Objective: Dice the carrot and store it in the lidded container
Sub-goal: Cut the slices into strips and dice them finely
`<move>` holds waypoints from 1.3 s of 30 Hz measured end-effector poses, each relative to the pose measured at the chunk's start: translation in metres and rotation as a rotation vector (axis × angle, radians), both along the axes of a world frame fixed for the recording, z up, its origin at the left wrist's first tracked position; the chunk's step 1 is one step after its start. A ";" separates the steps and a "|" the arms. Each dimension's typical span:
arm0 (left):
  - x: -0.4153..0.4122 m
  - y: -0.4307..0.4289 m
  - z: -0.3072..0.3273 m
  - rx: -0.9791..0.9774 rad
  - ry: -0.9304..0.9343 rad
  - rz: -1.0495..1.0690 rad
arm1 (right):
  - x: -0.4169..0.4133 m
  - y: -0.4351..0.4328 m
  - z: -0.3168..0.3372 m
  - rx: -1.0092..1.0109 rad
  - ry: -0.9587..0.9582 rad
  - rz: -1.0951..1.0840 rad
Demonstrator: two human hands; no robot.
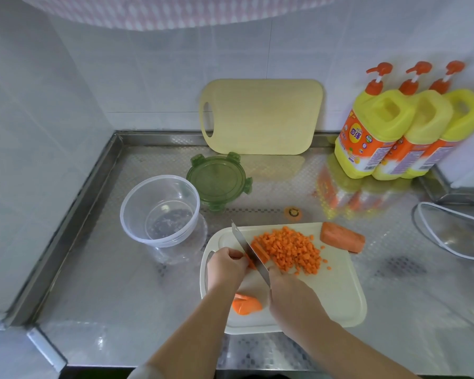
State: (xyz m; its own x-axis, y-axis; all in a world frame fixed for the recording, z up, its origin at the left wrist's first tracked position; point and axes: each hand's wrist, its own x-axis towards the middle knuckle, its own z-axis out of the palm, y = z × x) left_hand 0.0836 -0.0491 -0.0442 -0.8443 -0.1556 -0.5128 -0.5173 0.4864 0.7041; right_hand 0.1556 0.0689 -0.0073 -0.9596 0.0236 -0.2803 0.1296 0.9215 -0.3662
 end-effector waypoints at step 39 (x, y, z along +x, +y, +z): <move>-0.014 -0.008 0.010 -0.030 0.040 -0.203 | -0.022 0.041 0.045 -0.024 -0.006 0.017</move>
